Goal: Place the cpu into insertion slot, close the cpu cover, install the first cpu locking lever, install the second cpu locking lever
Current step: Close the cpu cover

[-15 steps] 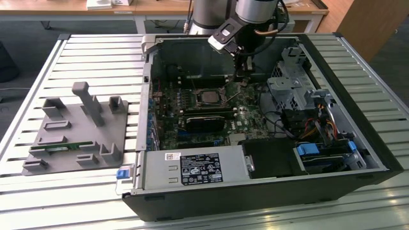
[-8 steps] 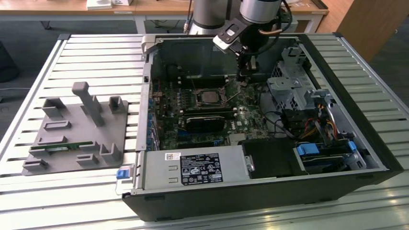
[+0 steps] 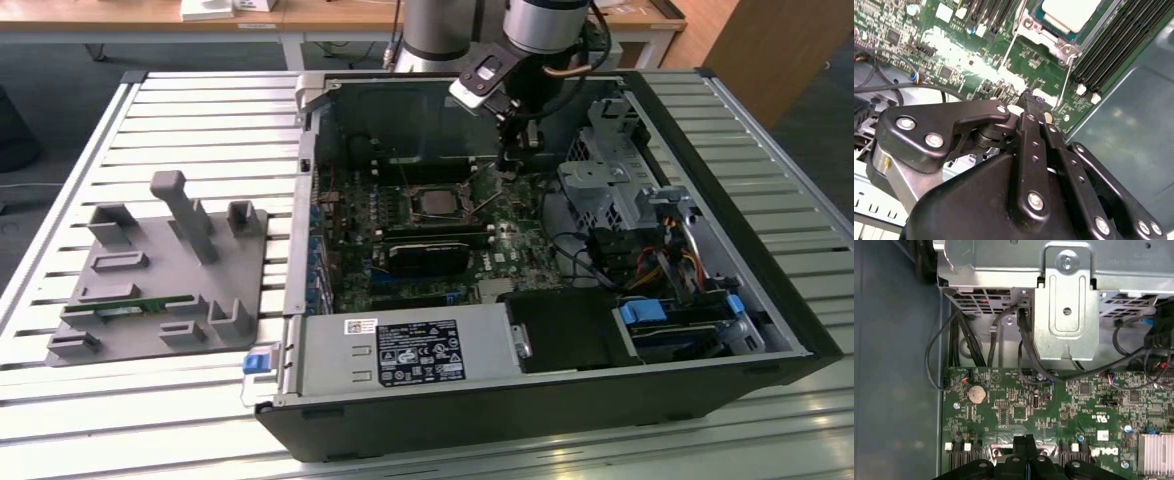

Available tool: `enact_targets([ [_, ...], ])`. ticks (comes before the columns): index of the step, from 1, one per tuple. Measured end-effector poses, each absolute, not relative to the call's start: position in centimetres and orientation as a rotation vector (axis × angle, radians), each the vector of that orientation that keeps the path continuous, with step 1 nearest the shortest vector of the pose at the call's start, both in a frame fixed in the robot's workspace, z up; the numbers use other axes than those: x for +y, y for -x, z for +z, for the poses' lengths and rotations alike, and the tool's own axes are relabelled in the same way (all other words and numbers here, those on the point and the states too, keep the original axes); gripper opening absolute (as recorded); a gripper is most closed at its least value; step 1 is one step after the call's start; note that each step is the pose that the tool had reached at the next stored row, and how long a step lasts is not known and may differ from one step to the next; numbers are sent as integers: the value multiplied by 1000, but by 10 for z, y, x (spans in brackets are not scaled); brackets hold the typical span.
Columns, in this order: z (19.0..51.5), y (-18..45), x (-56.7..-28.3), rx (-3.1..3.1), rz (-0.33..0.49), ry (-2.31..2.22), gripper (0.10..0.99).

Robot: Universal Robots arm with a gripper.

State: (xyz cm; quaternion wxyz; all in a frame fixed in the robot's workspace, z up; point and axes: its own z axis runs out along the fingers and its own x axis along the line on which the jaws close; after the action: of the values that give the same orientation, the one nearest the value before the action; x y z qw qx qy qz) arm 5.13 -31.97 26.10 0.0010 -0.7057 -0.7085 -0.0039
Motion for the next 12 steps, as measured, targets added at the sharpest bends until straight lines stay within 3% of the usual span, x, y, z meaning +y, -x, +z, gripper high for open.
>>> enact_targets([
  [12,254,-64,-319,-2235,-12,2205,106],
])
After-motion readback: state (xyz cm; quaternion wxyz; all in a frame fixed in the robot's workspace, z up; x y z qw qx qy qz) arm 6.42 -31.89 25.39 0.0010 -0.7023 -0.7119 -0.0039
